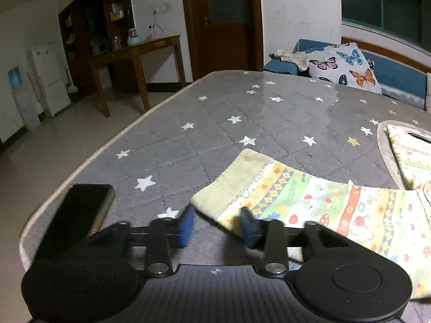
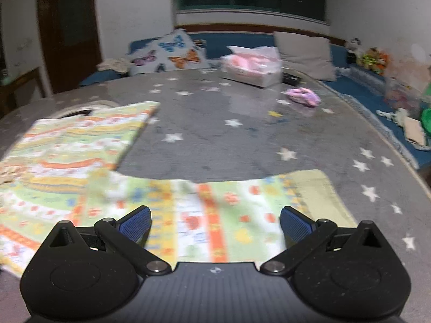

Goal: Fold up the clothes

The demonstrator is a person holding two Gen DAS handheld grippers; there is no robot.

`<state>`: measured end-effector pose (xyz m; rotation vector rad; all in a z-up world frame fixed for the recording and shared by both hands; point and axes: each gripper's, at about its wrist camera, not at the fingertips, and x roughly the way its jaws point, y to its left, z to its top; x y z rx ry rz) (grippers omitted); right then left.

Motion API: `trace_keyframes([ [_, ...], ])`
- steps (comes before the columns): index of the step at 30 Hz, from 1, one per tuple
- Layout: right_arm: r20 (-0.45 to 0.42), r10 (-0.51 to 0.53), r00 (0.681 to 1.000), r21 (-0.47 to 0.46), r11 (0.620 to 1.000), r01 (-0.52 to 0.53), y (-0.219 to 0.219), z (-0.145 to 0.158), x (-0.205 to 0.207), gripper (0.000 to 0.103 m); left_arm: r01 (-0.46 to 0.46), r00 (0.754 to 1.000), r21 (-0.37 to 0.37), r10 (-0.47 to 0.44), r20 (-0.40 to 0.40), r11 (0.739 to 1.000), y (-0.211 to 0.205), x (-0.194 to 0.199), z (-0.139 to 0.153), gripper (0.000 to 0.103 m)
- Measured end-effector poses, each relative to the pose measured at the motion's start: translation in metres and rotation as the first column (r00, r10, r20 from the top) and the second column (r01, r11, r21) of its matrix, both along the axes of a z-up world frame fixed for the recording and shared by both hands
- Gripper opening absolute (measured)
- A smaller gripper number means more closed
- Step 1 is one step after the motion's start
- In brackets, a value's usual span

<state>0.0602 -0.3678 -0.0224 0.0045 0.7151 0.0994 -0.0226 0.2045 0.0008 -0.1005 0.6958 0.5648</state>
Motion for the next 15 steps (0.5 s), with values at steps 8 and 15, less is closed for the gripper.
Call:
trace_keyframes([
  [8,0.036,0.130,0.991,0.006,0.991,-0.130,0.041,0.015,-0.006,0.103,0.145,0.988,0.017,-0.146,0.043,0.989,-0.037,0.000,0.019,0.058],
  [15,0.042,0.214,0.976,-0.010,0.977,-0.214,0.072,0.015,-0.014,0.103,0.415,0.909,0.023,-0.415,0.036,0.910,-0.112,0.026,0.016,0.060],
])
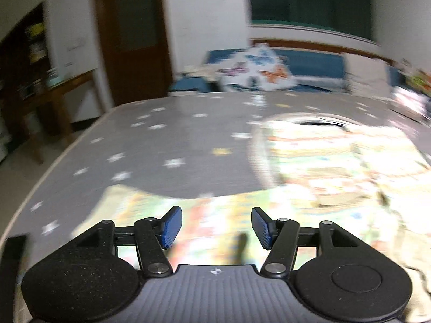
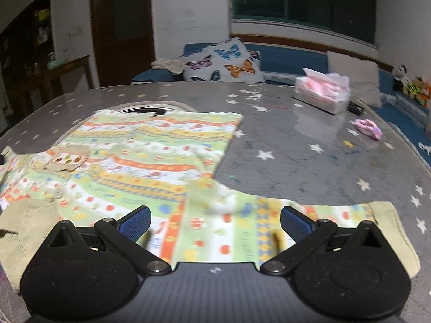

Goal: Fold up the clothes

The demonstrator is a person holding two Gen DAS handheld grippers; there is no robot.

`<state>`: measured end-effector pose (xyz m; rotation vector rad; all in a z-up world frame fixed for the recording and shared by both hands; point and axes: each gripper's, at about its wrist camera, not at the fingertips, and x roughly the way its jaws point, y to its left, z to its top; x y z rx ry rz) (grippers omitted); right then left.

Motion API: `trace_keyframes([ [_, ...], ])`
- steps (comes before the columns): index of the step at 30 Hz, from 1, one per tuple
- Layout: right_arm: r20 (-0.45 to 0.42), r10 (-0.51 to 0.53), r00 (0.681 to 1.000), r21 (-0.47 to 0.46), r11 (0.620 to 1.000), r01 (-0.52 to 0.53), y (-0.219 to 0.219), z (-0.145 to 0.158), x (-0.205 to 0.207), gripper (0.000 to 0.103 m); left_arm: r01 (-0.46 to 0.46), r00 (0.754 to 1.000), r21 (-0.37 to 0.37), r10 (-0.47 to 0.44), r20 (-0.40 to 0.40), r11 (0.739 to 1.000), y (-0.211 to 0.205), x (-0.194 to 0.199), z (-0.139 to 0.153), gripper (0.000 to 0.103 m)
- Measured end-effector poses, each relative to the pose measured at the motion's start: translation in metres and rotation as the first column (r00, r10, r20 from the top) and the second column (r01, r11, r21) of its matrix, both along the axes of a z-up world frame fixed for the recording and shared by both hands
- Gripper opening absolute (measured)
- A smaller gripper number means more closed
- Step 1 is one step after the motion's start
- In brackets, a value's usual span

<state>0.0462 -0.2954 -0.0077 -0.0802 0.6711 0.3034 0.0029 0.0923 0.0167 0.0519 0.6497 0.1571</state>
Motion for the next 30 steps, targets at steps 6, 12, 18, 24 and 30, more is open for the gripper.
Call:
trace_keyframes([
  [6,0.012,0.044,0.999,-0.019,0.999,-0.044,0.014,0.000,-0.008,0.103,0.195,0.981,0.044,-0.195,-0.012,0.980,-0.064,0.016,-0.010,0.060],
  [12,0.013,0.059,0.998,-0.022,0.998,-0.059,0.018,-0.001,-0.015,0.103,0.299,0.954,0.097,-0.297,-0.036,0.949,-0.101,0.012,-0.025,0.060],
  [18,-0.011,0.065,0.998,-0.044,0.997,-0.066,0.018,-0.010,-0.021,0.103,0.329,0.943,0.216,-0.333,-0.018,0.919,-0.118,0.001,-0.032,0.063],
  [24,-0.026,0.049,0.998,-0.041,0.998,-0.050,0.012,-0.016,-0.028,0.103,0.317,0.944,0.197,-0.329,0.033,0.928,-0.116,0.003,-0.018,0.065],
  [30,-0.035,0.030,0.999,-0.016,0.999,-0.031,0.000,-0.016,-0.036,0.103,0.364,0.928,0.189,-0.373,0.014,0.912,-0.130,0.004,-0.022,0.066],
])
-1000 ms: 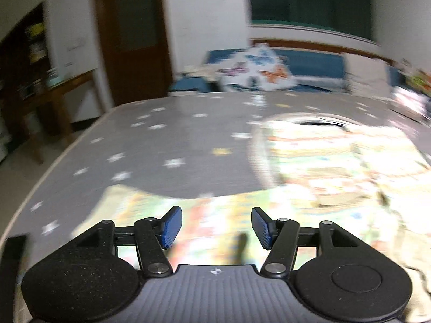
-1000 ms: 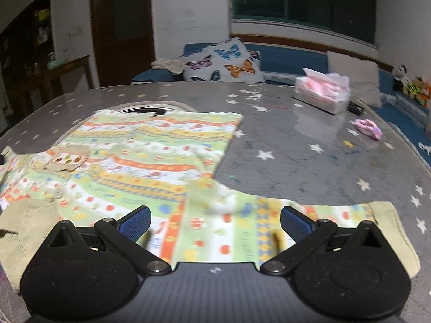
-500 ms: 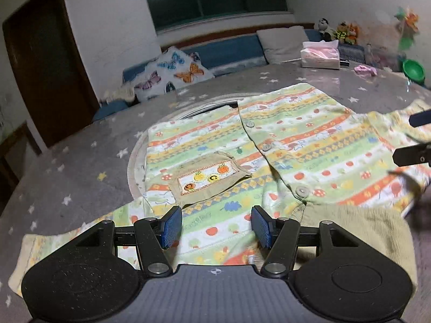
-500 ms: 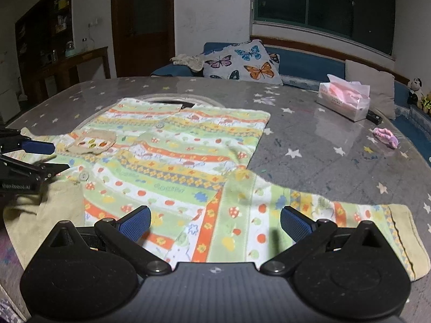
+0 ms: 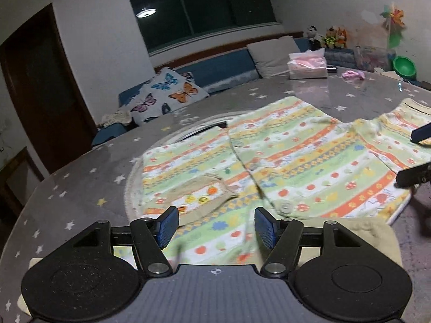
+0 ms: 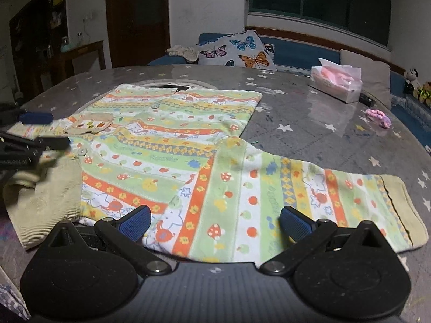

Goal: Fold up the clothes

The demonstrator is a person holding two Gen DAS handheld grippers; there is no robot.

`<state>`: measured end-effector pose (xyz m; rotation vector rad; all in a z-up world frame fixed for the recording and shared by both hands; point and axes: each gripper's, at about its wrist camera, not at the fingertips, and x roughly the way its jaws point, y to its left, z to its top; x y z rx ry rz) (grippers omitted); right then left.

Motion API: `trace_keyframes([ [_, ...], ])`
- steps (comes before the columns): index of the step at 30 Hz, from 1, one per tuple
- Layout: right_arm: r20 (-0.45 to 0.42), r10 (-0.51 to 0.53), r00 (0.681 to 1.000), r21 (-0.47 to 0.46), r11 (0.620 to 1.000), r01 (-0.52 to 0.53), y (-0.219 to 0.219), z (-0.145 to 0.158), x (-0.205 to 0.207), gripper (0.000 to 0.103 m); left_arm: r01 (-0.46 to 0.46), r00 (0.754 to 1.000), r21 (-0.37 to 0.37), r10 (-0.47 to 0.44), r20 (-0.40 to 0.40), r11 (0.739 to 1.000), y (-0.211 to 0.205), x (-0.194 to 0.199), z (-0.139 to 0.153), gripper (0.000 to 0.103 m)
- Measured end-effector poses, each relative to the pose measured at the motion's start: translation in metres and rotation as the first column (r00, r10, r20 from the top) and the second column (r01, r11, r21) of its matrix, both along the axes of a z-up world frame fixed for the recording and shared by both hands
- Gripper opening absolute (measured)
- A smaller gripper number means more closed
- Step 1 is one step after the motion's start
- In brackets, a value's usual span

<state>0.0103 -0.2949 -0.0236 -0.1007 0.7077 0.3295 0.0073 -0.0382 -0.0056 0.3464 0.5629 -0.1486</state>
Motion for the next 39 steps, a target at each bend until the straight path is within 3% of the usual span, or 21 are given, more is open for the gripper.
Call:
trace_keyframes([
  [12,-0.011,-0.178,0.984,0.068,0.982,0.178,-0.059,0.005,-0.005,0.103,0.042,0.999,0.009,-0.042,-0.006,0.999,-0.015,-0.002,-0.006,0.073],
  [15,0.003,-0.259,0.966,0.069,0.964,0.258,-0.080,0.006,0.000,0.103,0.045,0.999,0.005,-0.045,-0.005,0.999,-0.015,-0.003,-0.004,0.083],
  [22,0.063,-0.410,0.910,0.006,0.912,0.410,-0.126,0.009,0.011,0.102,0.042,0.999,-0.003,-0.042,0.005,0.999,-0.016,-0.003,0.000,0.092],
  [30,0.015,-0.474,0.880,0.008,0.880,0.474,-0.154,-0.003,0.023,0.087,0.027,1.000,-0.001,-0.027,0.008,1.000,-0.015,-0.001,0.002,0.098],
  [33,0.019,-0.477,0.879,0.019,0.879,0.477,-0.155,-0.003,0.021,0.075,0.024,1.000,-0.001,-0.024,0.006,1.000,-0.015,0.000,0.003,0.098],
  [36,0.020,-0.471,0.882,0.029,0.882,0.471,-0.151,-0.002,0.018,0.060,0.028,1.000,-0.004,-0.028,0.006,1.000,-0.017,0.001,0.002,0.100],
  [39,0.012,-0.462,0.887,0.067,0.885,0.461,-0.146,0.002,0.013,0.036,0.033,0.999,-0.006,-0.033,0.004,0.999,-0.018,0.000,0.002,0.100],
])
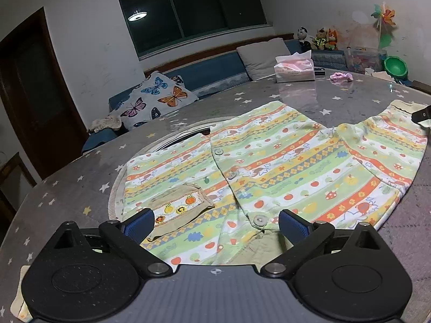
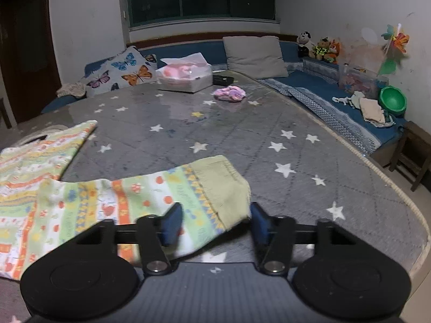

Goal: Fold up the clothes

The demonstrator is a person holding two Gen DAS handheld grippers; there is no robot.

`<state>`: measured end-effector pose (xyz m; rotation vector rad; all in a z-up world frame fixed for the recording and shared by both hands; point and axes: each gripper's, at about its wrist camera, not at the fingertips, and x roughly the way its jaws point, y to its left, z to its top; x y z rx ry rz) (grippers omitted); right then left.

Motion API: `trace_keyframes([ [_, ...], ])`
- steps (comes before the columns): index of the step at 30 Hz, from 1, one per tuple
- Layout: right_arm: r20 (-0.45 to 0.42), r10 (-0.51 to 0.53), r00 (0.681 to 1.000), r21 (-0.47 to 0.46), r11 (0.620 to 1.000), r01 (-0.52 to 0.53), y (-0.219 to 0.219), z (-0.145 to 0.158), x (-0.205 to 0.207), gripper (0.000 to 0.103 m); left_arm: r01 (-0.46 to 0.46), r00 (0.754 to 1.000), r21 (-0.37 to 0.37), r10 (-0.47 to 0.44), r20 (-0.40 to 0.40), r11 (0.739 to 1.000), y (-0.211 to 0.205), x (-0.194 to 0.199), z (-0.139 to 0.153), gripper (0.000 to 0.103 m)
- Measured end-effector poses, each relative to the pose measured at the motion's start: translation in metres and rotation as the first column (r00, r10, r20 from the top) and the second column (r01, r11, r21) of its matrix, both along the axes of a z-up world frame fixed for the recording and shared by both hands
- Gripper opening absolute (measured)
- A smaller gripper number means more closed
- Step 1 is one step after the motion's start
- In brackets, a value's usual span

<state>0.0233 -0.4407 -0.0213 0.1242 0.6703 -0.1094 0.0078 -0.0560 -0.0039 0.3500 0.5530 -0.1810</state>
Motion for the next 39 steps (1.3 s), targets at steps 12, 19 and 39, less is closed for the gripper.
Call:
trace_keyframes([
  [12,0.134,0.193,0.972,0.132,0.969,-0.210,0.049,0.055,-0.003,0.010,0.008,1.000,-0.009,-0.008,-0.003,1.000,0.002,-0.005,-0.003,0.102],
  [19,0.221,0.378,0.899,0.193,0.886,-0.421,0.104,0.095,0.009,0.008,0.006,1.000,-0.026,-0.006,0.000,1.000,0.009,-0.010,-0.004,0.103],
  [39,0.209,0.724,0.657,0.199,0.627,-0.753,0.274,0.102,0.032,0.014,-0.056,0.998,-0.081,0.057,0.010,0.995,0.046,-0.025,-0.005,0.103],
])
